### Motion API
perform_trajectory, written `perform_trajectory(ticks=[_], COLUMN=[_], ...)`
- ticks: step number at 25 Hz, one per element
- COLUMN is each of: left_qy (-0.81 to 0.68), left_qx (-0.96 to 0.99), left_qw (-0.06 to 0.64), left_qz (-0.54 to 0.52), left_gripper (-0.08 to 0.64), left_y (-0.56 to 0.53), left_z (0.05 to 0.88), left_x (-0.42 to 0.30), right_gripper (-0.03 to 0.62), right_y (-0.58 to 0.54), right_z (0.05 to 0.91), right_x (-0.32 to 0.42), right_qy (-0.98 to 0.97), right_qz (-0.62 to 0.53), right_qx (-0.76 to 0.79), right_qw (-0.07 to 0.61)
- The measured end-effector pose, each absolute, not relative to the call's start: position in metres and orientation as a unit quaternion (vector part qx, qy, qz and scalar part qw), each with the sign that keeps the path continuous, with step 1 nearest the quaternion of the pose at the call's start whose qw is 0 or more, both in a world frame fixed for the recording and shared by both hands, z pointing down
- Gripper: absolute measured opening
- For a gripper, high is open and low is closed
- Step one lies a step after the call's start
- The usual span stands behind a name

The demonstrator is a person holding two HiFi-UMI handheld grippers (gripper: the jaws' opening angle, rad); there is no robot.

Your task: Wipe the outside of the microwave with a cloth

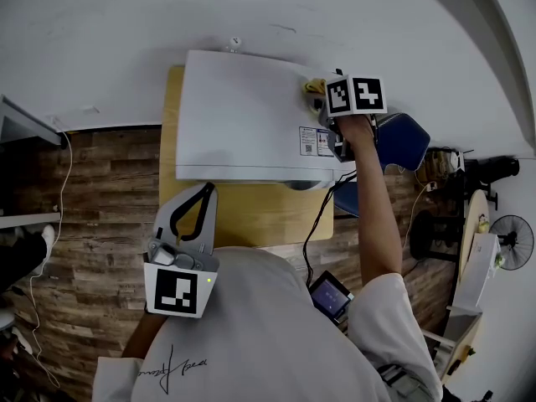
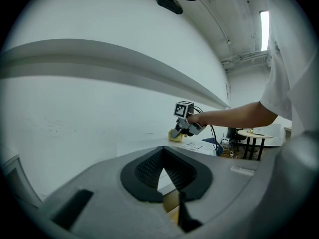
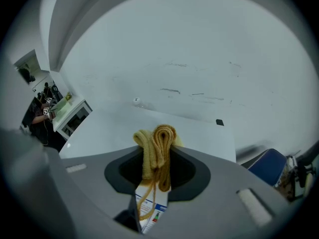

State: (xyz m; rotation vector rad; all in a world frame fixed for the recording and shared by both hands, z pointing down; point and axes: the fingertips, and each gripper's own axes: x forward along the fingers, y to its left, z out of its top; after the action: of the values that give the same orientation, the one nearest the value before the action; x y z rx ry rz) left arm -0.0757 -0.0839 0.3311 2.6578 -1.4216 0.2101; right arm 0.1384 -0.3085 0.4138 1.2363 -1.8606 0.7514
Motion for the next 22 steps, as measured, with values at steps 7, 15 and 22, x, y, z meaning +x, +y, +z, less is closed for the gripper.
perform_trajectory(ticks=[7,15,22], left_qy=[-0.471,-0.473,-0.487], left_qx=[0.877,0.876,0.868], left_qw=[0.063,0.064,0.069], left_qz=[0.071,0.07,0.066], left_gripper=[-0.008,-0.008,-0.008], left_y=[-0.08,-0.078,-0.076], left_z=[0.332,0.331,0.333], left_x=[-0.08,-0.084,-0.096], right_gripper=[0.115,0.115,0.115], right_y=[-0.305,-0.305,-0.304], right_z=[0.413,0.414,0.414], right_x=[0.109,0.079,0.052], right_qy=[-0.743,-0.754,-0.765], right_qz=[0.289,0.286,0.277], right_qx=[0.467,0.448,0.433], right_qw=[0.383,0.385,0.388])
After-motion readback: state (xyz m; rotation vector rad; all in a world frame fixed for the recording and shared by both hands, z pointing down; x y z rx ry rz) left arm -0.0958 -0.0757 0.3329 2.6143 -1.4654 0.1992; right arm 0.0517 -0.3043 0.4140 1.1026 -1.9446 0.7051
